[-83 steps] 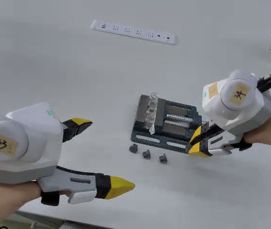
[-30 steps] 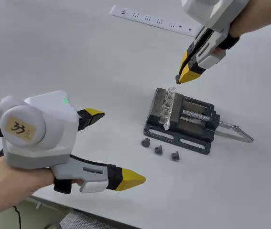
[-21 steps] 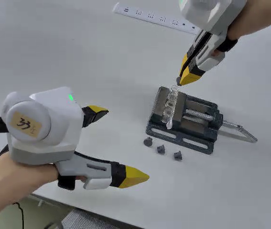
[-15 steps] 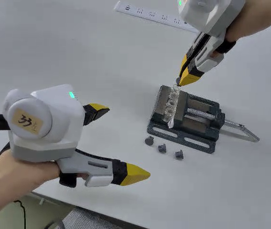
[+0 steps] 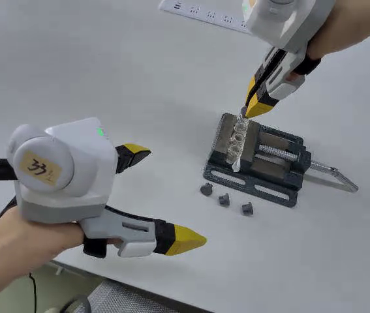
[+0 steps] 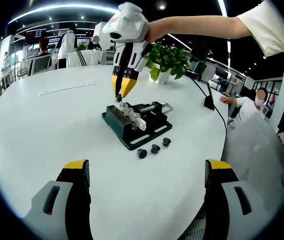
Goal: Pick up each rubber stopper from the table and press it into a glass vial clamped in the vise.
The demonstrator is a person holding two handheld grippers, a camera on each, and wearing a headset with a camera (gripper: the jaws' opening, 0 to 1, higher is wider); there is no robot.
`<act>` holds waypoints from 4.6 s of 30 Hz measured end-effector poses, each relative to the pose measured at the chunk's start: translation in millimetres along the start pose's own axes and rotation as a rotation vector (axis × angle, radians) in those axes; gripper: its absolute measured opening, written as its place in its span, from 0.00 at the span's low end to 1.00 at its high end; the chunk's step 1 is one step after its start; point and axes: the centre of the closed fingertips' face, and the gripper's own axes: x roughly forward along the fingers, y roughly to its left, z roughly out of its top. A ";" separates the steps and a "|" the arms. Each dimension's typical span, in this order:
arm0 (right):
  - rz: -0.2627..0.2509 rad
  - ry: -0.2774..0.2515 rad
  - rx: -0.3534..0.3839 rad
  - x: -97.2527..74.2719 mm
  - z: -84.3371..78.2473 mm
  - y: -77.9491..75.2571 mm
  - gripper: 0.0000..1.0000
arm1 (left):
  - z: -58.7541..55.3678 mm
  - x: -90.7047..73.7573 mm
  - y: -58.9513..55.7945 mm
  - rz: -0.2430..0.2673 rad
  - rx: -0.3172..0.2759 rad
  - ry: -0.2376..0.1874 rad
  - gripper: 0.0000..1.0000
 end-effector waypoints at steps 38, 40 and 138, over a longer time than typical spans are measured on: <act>-0.022 -0.095 -0.005 1.9 -5.7 -11.9 0.04 | -1.9 4.5 -4.2 -0.010 -0.012 0.003 0.95; -0.030 -0.109 0.028 2.0 -5.2 -11.4 0.04 | -1.5 5.0 -4.9 -0.012 -0.013 0.001 0.95; -0.041 0.014 0.124 -3.6 -1.0 5.7 0.02 | -10.4 6.1 -5.4 -0.006 -0.052 -0.010 0.93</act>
